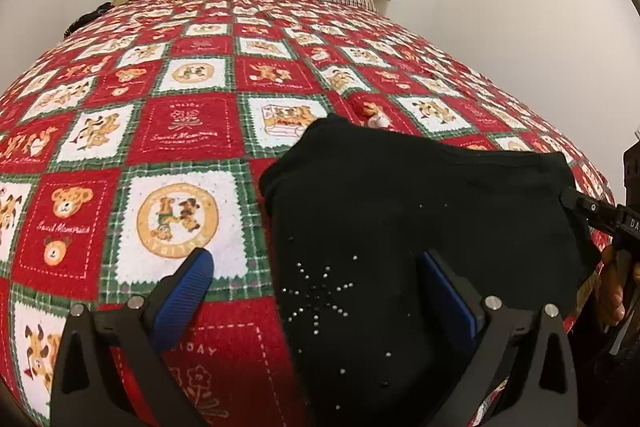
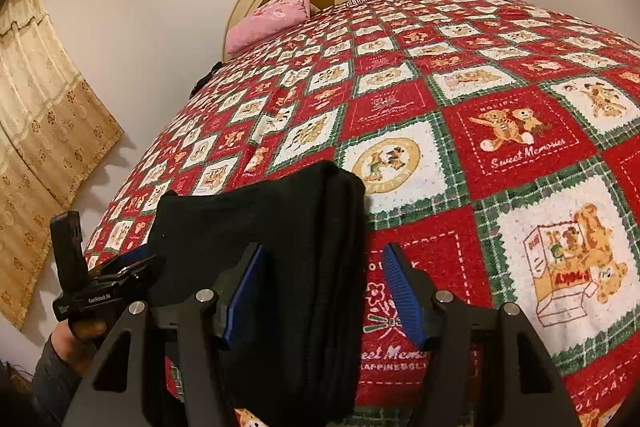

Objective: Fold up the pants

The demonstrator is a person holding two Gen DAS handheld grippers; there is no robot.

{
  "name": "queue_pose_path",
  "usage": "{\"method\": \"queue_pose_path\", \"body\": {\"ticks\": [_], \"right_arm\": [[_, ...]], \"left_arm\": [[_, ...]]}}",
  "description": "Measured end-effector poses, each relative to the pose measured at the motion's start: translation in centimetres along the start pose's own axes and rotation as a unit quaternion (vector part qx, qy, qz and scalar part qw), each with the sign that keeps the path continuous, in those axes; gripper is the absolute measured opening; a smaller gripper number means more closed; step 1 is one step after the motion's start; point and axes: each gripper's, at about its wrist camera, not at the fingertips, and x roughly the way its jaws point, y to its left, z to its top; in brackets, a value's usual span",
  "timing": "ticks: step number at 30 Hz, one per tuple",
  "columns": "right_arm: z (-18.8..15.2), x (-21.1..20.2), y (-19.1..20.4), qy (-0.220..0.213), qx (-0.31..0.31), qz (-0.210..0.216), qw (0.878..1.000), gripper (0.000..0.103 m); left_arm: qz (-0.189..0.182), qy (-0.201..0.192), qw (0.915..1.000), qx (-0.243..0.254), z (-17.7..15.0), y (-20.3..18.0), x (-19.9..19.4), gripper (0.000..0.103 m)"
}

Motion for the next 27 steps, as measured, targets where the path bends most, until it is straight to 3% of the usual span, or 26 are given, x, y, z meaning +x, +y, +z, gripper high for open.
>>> {"method": "queue_pose_path", "body": {"ticks": [9, 27], "right_arm": [[-0.1, 0.6, 0.3, -0.007, -0.013, -0.007, 1.0, 0.062], [-0.7, 0.2, -0.4, -0.012, 0.002, 0.008, 1.0, 0.056]], "left_arm": [[-0.011, 0.009, 0.9999, 0.0, 0.7, 0.4, 0.6, 0.103], [-0.075, 0.031, 0.9967, 0.007, 1.8, 1.1, 1.7, 0.103]]}}
